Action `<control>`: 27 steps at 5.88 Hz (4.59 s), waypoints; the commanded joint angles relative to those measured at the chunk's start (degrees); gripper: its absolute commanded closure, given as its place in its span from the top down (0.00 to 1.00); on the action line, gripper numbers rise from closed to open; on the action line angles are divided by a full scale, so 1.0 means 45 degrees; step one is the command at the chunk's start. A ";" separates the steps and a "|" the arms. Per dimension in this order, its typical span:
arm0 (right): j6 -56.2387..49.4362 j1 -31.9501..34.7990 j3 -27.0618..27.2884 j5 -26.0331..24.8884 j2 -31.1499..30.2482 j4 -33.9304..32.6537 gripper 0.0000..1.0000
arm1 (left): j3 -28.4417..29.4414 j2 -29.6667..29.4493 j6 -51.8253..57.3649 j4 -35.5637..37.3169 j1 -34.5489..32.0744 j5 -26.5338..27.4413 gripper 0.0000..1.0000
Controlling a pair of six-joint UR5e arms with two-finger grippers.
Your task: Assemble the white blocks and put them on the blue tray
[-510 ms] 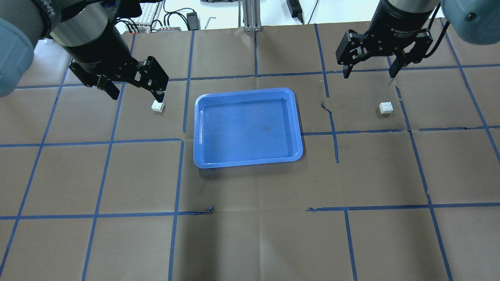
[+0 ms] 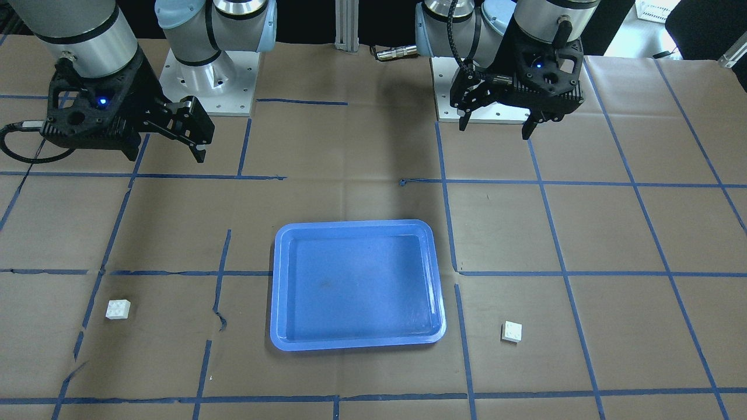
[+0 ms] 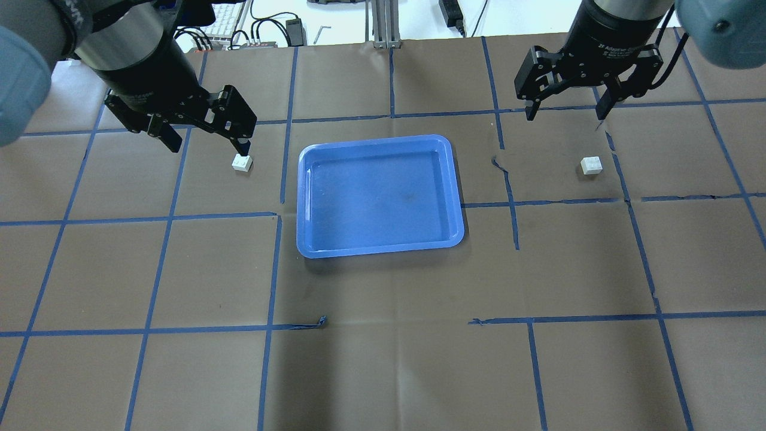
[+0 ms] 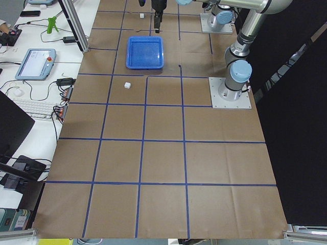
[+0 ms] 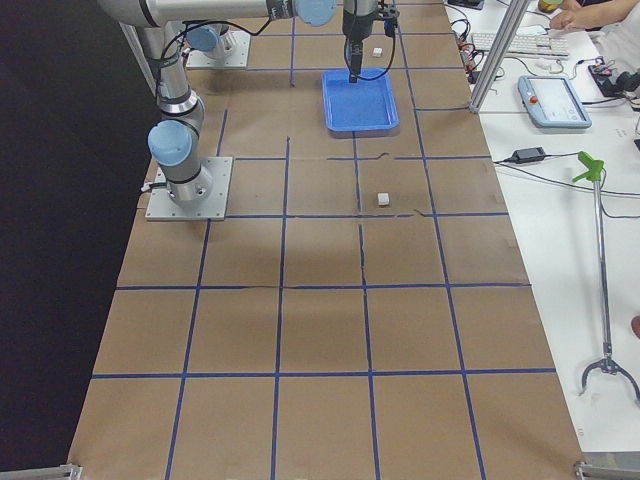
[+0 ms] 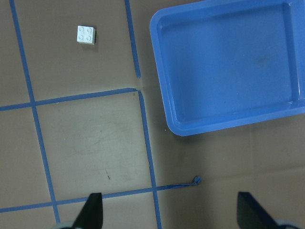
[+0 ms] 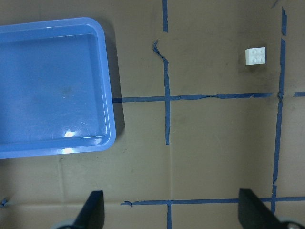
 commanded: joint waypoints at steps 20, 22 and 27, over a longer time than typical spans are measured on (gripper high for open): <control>-2.8021 -0.6264 0.0000 0.5027 0.4617 -0.1342 1.00 | -0.0278 -0.6747 0.5545 0.7080 -0.2560 0.0349 0.00; -2.9565 -0.6911 0.0019 0.6692 0.6787 -0.1952 1.00 | -0.0726 -0.7000 0.8842 0.7487 -0.3566 0.0329 0.00; -3.0332 -0.7051 0.0448 0.7324 0.8105 -0.2363 1.00 | -0.1468 -0.7667 1.1193 0.8917 -0.3666 0.0309 0.16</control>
